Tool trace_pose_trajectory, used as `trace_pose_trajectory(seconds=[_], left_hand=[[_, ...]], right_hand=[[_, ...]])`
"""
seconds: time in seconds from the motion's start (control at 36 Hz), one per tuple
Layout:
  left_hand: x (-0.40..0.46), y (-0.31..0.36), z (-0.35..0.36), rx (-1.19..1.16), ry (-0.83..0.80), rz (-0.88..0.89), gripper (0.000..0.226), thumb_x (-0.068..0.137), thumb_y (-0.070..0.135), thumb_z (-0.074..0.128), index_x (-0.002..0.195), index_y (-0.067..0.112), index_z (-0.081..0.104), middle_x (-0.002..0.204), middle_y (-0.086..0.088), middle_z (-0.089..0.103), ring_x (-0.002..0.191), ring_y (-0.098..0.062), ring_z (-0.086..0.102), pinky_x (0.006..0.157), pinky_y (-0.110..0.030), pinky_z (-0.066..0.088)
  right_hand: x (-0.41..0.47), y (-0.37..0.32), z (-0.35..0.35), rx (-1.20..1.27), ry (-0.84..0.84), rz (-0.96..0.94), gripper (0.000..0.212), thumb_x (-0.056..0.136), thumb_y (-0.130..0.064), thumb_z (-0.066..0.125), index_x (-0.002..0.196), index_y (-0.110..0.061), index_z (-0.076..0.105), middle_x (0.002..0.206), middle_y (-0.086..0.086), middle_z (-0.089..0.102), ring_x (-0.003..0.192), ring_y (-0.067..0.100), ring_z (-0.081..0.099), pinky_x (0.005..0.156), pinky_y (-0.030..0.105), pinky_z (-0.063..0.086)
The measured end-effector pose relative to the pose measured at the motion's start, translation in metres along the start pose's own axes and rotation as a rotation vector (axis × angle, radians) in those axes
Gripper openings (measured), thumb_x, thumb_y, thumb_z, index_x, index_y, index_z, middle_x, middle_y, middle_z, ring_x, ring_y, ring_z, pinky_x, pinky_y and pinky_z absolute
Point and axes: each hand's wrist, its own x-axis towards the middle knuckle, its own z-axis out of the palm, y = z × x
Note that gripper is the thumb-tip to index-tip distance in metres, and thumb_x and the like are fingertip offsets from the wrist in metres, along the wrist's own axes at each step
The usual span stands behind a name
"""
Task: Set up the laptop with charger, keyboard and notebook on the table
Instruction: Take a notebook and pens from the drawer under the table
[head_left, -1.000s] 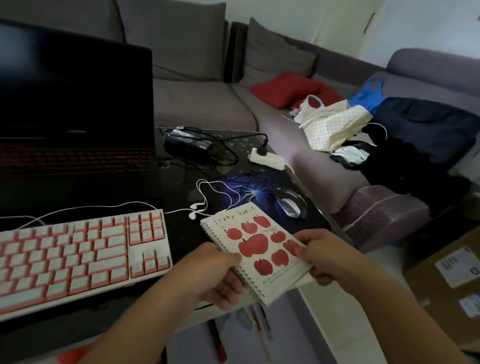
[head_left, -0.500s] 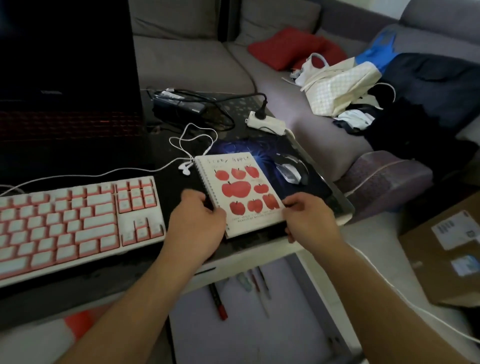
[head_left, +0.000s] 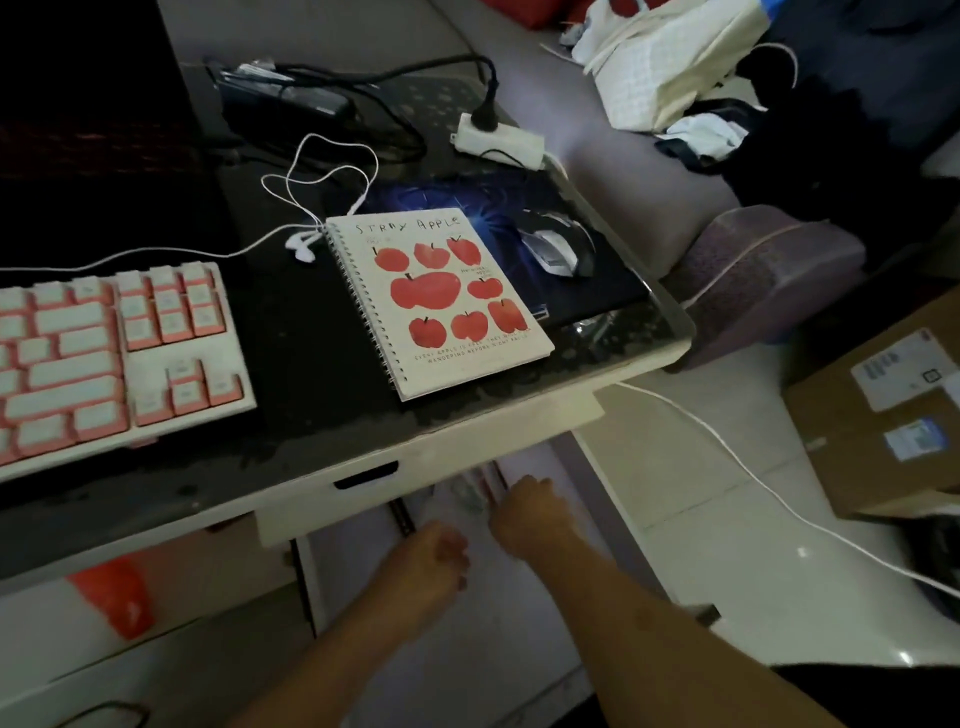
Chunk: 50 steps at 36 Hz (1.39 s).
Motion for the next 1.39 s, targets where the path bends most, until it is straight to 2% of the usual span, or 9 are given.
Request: trace_pose_trajectory(seconds=[0.14,0.39,0.58,0.67,0.81,0.89,0.97,1.11,1.39], left_hand=[[0.021,-0.018,-0.003,-0.326,0.109,-0.118,0.033,0.091,-0.020,0.043,0.095,0.000,0.069,0.090,-0.024,0.071,0.079,-0.034,0.070,0.069,-0.040,0.058],[0.027,-0.017,-0.004,-0.351,0.108,-0.127,0.026,0.099,-0.011,0.042,0.092,-0.005,0.067,0.084,-0.024,0.071,0.073,-0.033,0.071,0.071,-0.041,0.063],[0.018,-0.022,0.012,-0.513,-0.037,-0.280,0.030,0.098,0.033,0.069,0.103,0.005,0.077,0.099,-0.020,0.079,0.095,-0.035,0.075,0.086,-0.041,0.062],[0.011,-0.029,0.006,-0.488,0.011,-0.240,0.028,0.102,0.020,0.061,0.109,-0.003,0.074,0.101,-0.020,0.075,0.095,-0.035,0.072,0.091,-0.043,0.056],[0.016,-0.041,-0.013,-0.440,0.174,-0.328,0.033,0.107,0.014,0.047,0.078,0.003,0.057,0.064,-0.013,0.056,0.048,-0.023,0.049,0.044,-0.025,0.043],[0.023,-0.047,-0.018,-0.534,0.202,-0.342,0.038,0.108,0.023,0.048,0.072,0.011,0.051,0.055,-0.005,0.043,0.043,-0.015,0.034,0.041,-0.015,0.028],[0.026,-0.049,-0.018,-0.534,0.191,-0.277,0.032,0.103,0.024,0.060,0.073,0.012,0.055,0.056,-0.005,0.047,0.044,-0.017,0.040,0.043,-0.018,0.029],[0.036,-0.046,-0.016,-0.556,0.135,-0.280,0.017,0.088,0.014,0.070,0.074,0.010,0.060,0.060,-0.003,0.047,0.041,-0.014,0.038,0.041,-0.018,0.029],[0.036,-0.047,-0.011,-0.623,0.088,-0.308,0.010,0.092,0.007,0.059,0.086,0.009,0.051,0.049,0.002,0.033,0.038,-0.013,0.024,0.042,-0.020,0.019]], right_hand=[[0.026,-0.008,0.019,-0.085,0.013,-0.039,0.058,0.100,-0.028,0.054,0.150,-0.006,0.034,0.156,0.020,0.030,0.144,0.040,0.038,0.111,0.049,0.042],[0.011,0.012,0.056,-0.119,-0.164,0.034,0.059,0.105,-0.027,0.053,0.154,-0.005,0.029,0.157,0.012,0.039,0.146,0.031,0.044,0.113,0.045,0.042],[-0.046,0.010,0.067,0.098,-0.308,-0.212,0.039,0.106,-0.026,0.046,0.139,-0.007,0.051,0.116,0.013,0.064,0.101,0.029,0.067,0.076,0.031,0.052],[-0.065,-0.004,0.054,0.066,-0.522,-0.238,0.040,0.101,-0.027,0.048,0.125,-0.002,0.067,0.098,0.010,0.067,0.076,0.028,0.069,0.058,0.033,0.058],[-0.036,-0.004,0.041,0.006,-0.084,-0.170,0.022,0.098,-0.015,0.054,0.077,-0.010,0.050,0.091,0.006,0.063,0.088,0.022,0.059,0.075,0.027,0.050],[-0.015,-0.010,0.041,-0.022,0.016,-0.163,0.011,0.100,-0.012,0.053,0.106,-0.005,0.059,0.122,0.014,0.065,0.102,0.025,0.063,0.080,0.029,0.050],[0.007,-0.022,0.045,-0.064,0.100,-0.174,0.032,0.103,-0.017,0.049,0.132,-0.003,0.048,0.137,0.018,0.051,0.123,0.036,0.057,0.101,0.043,0.049],[0.038,-0.037,0.055,-0.228,0.095,-0.208,0.055,0.103,-0.026,0.049,0.152,-0.008,0.032,0.149,0.016,0.037,0.130,0.037,0.048,0.101,0.049,0.047],[0.031,-0.015,0.080,-0.478,0.035,-0.253,0.057,0.106,-0.028,0.049,0.153,-0.005,0.026,0.151,0.015,0.043,0.132,0.030,0.058,0.104,0.042,0.049]])
